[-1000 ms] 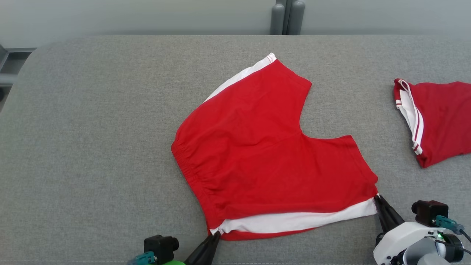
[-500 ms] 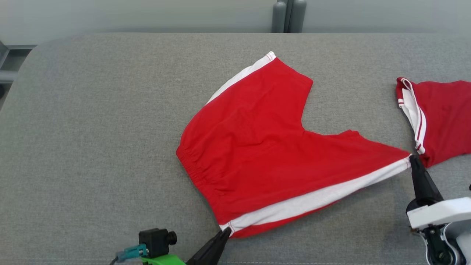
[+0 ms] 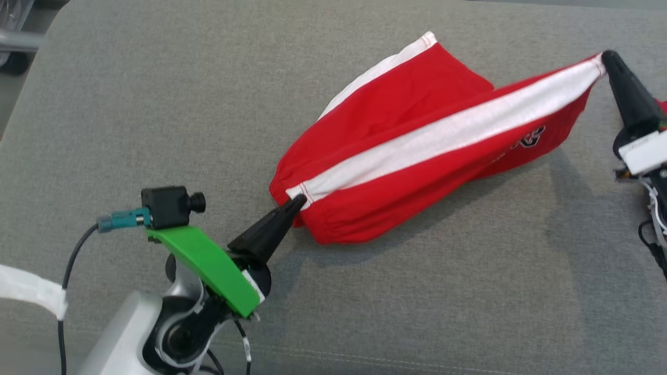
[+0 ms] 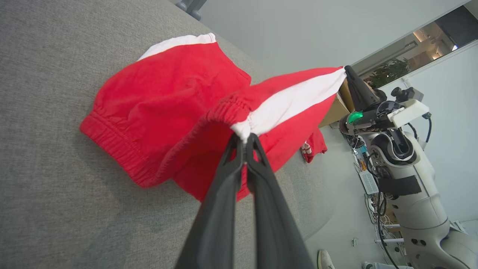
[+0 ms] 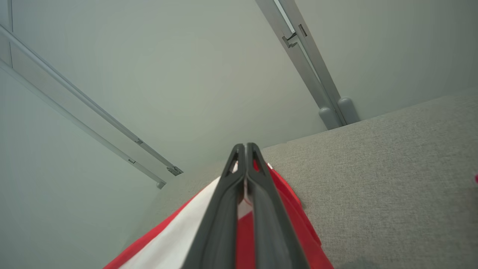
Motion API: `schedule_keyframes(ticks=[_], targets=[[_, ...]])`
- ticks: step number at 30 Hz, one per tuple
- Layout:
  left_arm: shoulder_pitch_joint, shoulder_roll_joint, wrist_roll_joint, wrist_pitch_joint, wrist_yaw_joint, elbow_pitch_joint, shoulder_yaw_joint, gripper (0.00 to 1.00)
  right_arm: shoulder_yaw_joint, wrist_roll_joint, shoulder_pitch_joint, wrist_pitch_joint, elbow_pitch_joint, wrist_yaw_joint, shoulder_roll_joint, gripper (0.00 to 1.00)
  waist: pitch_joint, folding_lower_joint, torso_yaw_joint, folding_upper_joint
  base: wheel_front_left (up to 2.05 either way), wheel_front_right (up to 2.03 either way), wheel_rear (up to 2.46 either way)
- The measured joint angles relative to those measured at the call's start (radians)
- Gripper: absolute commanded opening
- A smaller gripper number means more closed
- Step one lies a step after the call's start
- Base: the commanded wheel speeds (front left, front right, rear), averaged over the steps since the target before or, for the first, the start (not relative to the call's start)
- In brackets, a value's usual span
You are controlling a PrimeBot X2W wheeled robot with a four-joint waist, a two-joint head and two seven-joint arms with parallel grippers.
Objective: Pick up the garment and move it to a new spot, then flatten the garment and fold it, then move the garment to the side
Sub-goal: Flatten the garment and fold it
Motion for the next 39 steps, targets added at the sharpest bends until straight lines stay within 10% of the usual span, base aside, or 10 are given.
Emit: schedule_keyframes(ticks=[10, 22, 23, 24, 25, 39], targets=[[-0.228, -0.05, -0.045, 0.121, 0.108, 0.066, 0.029, 0.0, 0.018, -0.044, -0.279, 0.134, 0.041, -0.109, -0.03, 0.0, 0.121, 0.0001, 0.094, 0.0, 0.0, 0.0, 0.0], [-0.354, -0.112, -0.037, 0.1, 0.125, 0.197, 0.057, 0.0, 0.104, -0.105, -0.423, 0.194, 0.114, -0.119, -0.026, 0.02, 0.272, 0.0002, 0.168, 0.0, 0.0, 0.0, 0.0], [-0.362, -0.123, -0.036, 0.088, 0.125, 0.216, 0.064, 0.48, 0.11, -0.108, -0.431, 0.194, 0.127, -0.116, -0.02, 0.1, 0.288, 0.0001, 0.175, 0.0, 0.0, 0.0, 0.0], [-0.367, -0.128, -0.036, 0.085, 0.125, 0.227, 0.065, 0.95, 0.114, -0.11, -0.435, 0.194, 0.132, -0.109, -0.015, 0.43, 0.294, 0.0002, 0.178, 0.0, 0.0, 0.0, 0.0], [-0.372, -0.132, -0.036, 0.084, 0.126, 0.235, 0.066, 1.0, 0.119, -0.115, -0.439, 0.192, 0.136, -0.109, -0.011, 0.99, 0.3, 0.0002, 0.18, 0.0, 0.0, 0.0, 0.0], [-0.416, -0.057, 0.141, -0.03, 0.087, 0.259, 0.06, 1.0, 0.144, -0.235, -0.457, 0.075, 0.164, -0.037, -0.054, 1.0, 0.277, 0.0002, 0.155, 0.0, 0.0, 0.0, 0.0]])
